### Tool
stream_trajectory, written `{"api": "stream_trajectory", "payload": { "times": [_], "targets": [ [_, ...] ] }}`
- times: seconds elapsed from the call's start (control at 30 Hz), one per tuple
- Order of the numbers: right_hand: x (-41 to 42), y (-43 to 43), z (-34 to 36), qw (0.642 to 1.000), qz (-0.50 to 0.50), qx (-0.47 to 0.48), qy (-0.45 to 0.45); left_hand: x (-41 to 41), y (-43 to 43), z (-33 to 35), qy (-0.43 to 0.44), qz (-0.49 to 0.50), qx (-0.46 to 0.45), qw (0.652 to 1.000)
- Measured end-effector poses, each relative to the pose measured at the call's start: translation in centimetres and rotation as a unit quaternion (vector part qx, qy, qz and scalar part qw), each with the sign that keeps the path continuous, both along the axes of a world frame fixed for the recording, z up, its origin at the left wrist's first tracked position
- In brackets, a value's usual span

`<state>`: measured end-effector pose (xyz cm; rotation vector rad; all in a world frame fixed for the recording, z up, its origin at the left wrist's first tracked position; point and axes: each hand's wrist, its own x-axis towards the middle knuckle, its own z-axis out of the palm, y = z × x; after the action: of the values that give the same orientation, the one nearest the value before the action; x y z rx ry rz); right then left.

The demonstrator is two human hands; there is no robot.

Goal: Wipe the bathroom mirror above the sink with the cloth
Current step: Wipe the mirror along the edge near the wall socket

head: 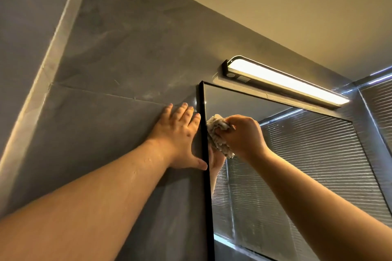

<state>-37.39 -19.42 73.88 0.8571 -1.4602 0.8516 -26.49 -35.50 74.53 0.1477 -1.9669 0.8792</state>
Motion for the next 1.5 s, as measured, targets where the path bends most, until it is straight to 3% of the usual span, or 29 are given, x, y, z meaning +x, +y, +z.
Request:
{"api": "stream_trajectory", "payload": {
  "times": [0.23, 0.37, 0.47, 0.67, 1.1, 1.5],
  "targets": [
    [0.5, -0.6, -2.1, 0.996, 0.082, -0.014, 0.030, -1.2, -0.8, -0.3, 0.013, -0.018, -0.017, 1.000],
    [-1.0, -0.8, -1.8, 0.998, 0.038, -0.025, 0.052, -1.4, -1.0, -0.4, 0.013, -0.029, -0.014, 0.999],
    [-1.7, -1.1, -1.7, 0.996, 0.073, -0.038, 0.038, -1.6, -1.2, -0.4, 0.020, -0.035, -0.020, 0.999],
    [-2.2, -1.6, 0.8, 0.992, 0.091, 0.003, 0.090, -2.1, -1.5, -0.3, 0.029, -0.036, -0.038, 0.998],
    [-1.0, -1.5, 9.9, 0.995, -0.011, 0.008, 0.100, -1.8, -1.2, -0.4, 0.030, -0.026, -0.033, 0.999],
    [-1.6, -1.1, -0.5, 0.991, 0.045, 0.033, 0.122, -1.4, -1.2, -0.5, 0.040, -0.046, -0.052, 0.997]
  ]
}}
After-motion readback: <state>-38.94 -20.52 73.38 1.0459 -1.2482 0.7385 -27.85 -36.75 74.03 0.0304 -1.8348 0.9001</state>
